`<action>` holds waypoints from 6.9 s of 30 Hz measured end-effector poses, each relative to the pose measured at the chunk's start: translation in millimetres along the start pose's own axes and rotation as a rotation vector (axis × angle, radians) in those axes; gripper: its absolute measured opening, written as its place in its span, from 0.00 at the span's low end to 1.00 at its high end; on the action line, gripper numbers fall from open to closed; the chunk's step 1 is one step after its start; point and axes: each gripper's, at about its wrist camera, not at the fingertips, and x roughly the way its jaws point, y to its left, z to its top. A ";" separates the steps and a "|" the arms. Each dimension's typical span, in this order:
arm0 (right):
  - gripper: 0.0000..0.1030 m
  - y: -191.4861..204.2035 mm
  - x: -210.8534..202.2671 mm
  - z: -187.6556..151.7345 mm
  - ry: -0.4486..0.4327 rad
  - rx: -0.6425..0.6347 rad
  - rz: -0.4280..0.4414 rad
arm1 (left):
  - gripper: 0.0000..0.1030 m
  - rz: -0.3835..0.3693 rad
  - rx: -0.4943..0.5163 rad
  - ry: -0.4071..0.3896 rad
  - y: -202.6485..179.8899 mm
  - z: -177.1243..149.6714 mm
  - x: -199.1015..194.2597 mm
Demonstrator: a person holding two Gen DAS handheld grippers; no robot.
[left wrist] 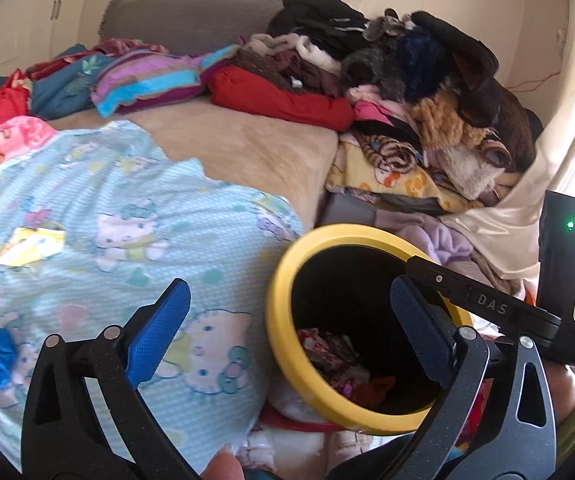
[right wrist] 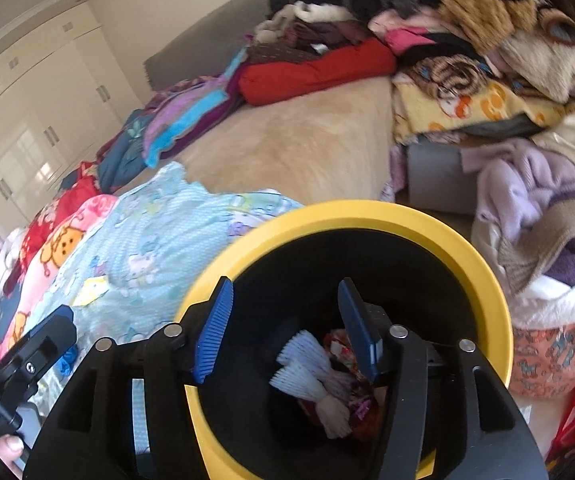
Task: Collect trash
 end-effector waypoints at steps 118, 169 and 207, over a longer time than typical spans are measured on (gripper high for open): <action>0.33 59.7 -17.8 0.2 -0.076 0.055 0.022 | 0.04 0.025 -0.066 -0.082 56.4 -28.4 -75.7; 0.93 8.5 -111.2 -23.3 -0.150 0.095 -0.105 | 0.90 -0.040 0.066 0.080 -11.1 -9.4 -5.6; 0.94 120.2 -136.2 -125.6 -0.419 -0.312 -0.094 | 0.90 0.301 0.026 -0.253 55.7 -81.7 -153.7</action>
